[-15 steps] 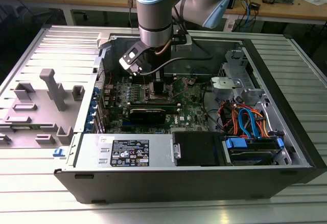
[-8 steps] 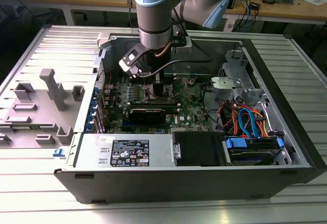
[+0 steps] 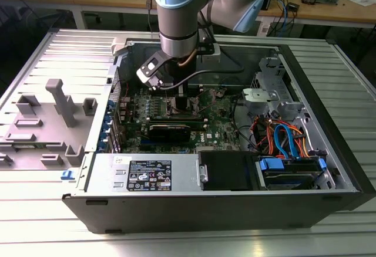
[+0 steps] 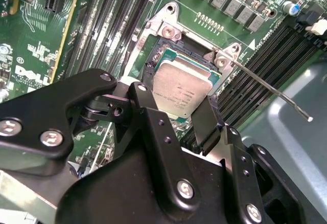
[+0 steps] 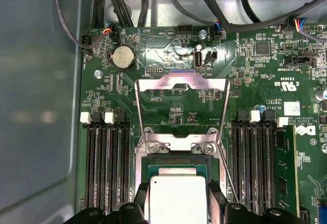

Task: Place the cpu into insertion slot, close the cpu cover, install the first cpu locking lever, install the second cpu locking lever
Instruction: 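Place the cpu into insertion slot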

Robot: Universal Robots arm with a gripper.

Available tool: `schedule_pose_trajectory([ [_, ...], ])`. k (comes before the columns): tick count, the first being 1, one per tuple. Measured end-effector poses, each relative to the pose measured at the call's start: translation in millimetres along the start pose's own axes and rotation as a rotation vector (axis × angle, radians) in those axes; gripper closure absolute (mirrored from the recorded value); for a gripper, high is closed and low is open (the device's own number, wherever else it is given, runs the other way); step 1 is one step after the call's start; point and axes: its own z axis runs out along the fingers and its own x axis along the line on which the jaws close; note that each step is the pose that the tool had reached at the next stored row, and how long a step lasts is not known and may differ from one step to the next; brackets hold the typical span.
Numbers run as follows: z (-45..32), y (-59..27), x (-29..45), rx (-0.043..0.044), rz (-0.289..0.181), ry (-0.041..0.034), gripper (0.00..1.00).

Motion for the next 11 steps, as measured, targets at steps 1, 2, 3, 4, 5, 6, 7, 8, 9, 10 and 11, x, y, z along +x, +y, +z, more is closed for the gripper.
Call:
schedule_pose_trajectory([
  [1, 0.5, 0.0, 0.0, 0.0009, 0.0, 0.0, 0.46],
  [2, 1.3, 0.1, -0.1, 0.0012, 0.0, 0.0, 0.46],
  [3, 1.8, 0.2, -0.1, 0.0013, 0.0, 0.0, 0.46],
  [4, 2.0, 0.3, -0.1, 0.0015, 0.0, -0.0002, 0.46],
  [5, 2.4, 0.3, -0.1, 0.0013, 0.0, 0.0001, 0.46],
  [6, 2.7, 0.6, -0.1, 0.0012, 0.0, 0.0, 0.46],
  [7, 3.3, 0.7, -0.1, 0.0011, 0.0, 0.0002, 0.46],
  [8, 3.8, 0.7, -0.2, 0.0006, 0.001, 0.0, 0.46],
  [9, 4.2, 1.1, -0.2, 0.0001, 0.001, -0.0001, 0.46],
  [10, 4.3, 1.4, -0.2, -0.0001, 0.001, -0.0001, 0.46],
  [11, 4.4, 1.7, -0.2, -0.0006, 0.001, -0.0002, 0.46],
])
